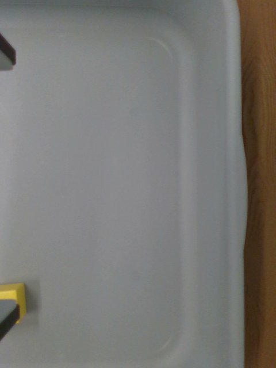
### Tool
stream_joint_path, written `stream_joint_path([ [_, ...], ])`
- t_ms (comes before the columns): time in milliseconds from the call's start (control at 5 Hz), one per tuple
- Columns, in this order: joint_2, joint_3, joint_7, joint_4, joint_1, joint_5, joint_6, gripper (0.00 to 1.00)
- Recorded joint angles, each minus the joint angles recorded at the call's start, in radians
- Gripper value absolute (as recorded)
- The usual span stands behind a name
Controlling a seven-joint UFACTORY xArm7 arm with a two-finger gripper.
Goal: Pick yellow cube
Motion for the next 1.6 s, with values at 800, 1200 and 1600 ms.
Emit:
stream_joint_path([
  [800, 0.001, 0.000, -0.001, -0.003, -0.0006, 0.0001, -0.003, 0.00],
  [1200, 0.003, -0.002, -0.006, -0.011, -0.0027, 0.0003, -0.012, 0.00],
  [1600, 0.007, -0.005, -0.013, -0.025, -0.0061, 0.0006, -0.027, 0.00],
])
